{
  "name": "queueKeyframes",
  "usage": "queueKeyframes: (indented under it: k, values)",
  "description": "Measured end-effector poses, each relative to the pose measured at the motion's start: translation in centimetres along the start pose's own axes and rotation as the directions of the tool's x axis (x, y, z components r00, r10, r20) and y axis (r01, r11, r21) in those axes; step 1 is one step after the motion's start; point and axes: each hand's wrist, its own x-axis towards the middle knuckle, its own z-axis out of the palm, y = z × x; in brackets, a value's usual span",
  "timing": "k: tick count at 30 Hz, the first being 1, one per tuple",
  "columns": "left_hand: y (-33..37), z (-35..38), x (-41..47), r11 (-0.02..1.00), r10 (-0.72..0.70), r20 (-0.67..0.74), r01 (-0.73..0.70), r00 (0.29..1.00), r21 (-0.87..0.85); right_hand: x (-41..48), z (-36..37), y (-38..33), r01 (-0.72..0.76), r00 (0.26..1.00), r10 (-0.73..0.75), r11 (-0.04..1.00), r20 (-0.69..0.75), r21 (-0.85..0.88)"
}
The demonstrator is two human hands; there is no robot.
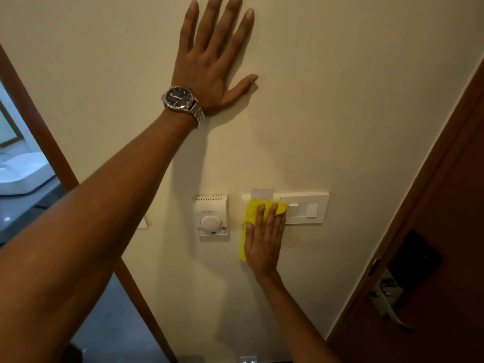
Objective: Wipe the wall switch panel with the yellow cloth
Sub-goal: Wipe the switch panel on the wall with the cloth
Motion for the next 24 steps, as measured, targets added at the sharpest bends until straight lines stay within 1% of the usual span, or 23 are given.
queueKeyframes:
  k: [2,3,5,7,10,12,14,16,19,22,24]
  values:
    - [0.0,0.1,0.2,1.000,-0.013,-0.004,0.013,1.000,0.005,0.2,0.0,0.2,0.004,1.000,-0.005,1.000,-0.030,-0.022]
    - [0.0,0.0,0.2,1.000,-0.020,-0.001,0.020,1.000,-0.003,-0.6,-0.1,0.8,0.032,0.999,-0.033,0.998,-0.030,-0.048]
    - [-0.1,-0.3,0.3,1.000,-0.013,0.005,0.013,1.000,-0.004,-2.5,-0.3,2.3,0.124,0.992,-0.123,0.981,0.014,-0.151]
    - [-0.2,-0.4,0.4,1.000,0.002,0.014,-0.002,1.000,-0.009,-2.5,-0.4,3.1,0.151,0.988,-0.147,0.969,0.038,-0.196]
    - [0.0,-0.1,0.0,1.000,0.004,-0.001,-0.004,1.000,-0.006,-0.3,-0.6,1.9,0.049,0.999,-0.050,0.987,0.001,-0.152]
    - [-0.1,0.3,0.0,1.000,-0.001,-0.008,0.001,1.000,-0.001,0.5,-0.6,1.7,0.018,1.000,-0.018,0.991,-0.002,-0.132]
    - [-0.1,0.2,0.2,1.000,-0.013,-0.012,0.013,1.000,-0.005,-0.6,-0.7,2.6,0.045,0.998,-0.040,0.987,0.039,-0.155]
    - [-0.2,0.0,0.3,1.000,-0.010,0.003,0.010,1.000,-0.005,-2.5,-0.9,3.7,0.094,0.992,-0.073,0.970,0.100,-0.223]
    - [-0.1,-0.2,0.4,1.000,0.006,0.021,-0.006,1.000,-0.010,-2.8,-1.2,3.5,0.078,0.989,-0.043,0.964,0.138,-0.255]
    - [0.0,0.2,-0.1,1.000,0.008,0.007,-0.007,1.000,-0.012,-0.9,-0.9,2.2,0.022,0.997,-0.004,0.975,0.082,-0.222]
    - [-0.1,0.4,-0.1,1.000,0.003,0.005,-0.003,1.000,-0.005,0.2,-0.8,1.7,-0.010,1.000,0.012,0.982,0.014,-0.189]
